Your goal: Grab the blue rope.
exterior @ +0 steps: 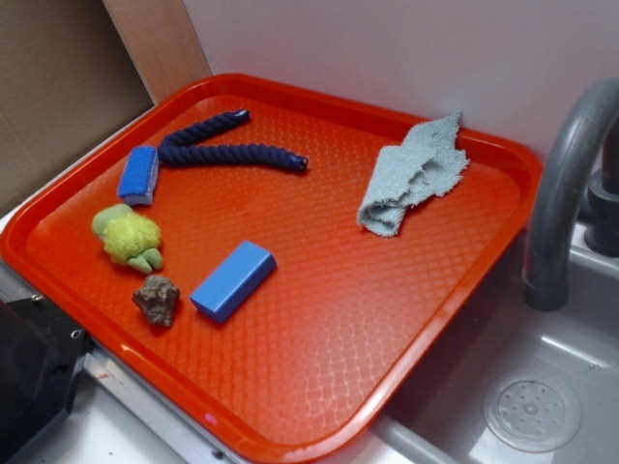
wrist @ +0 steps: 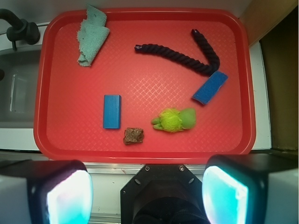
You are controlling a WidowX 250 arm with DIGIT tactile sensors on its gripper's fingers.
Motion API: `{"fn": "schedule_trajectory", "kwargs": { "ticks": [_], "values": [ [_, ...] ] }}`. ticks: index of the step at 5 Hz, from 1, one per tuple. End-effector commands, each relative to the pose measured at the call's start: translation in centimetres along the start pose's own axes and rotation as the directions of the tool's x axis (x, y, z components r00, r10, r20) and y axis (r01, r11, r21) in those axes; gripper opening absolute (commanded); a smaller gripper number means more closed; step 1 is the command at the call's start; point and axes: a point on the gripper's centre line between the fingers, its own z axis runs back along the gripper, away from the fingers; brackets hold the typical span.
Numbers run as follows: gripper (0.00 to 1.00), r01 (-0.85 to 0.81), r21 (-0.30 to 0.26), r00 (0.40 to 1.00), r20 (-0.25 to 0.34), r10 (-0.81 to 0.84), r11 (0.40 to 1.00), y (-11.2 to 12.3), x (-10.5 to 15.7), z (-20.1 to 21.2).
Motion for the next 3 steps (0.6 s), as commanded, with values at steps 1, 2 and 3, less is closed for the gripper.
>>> {"fn": "schedule_trajectory", "kwargs": {
  "ticks": [1, 2, 3],
  "values": [
    [1.0, 0.0, 0.0, 1.0, 0.0, 0.0, 1.0, 0.0, 0.0, 0.0],
    [1.0, -0.191, -0.003, 0.979, 0.064, 0.191, 0.982, -2.4, 4.2, -0.1],
    [1.0, -0.424, 0.016, 0.899, 0.124, 0.42, 0.905, -2.7, 8.7, -1.5]
  ]
}}
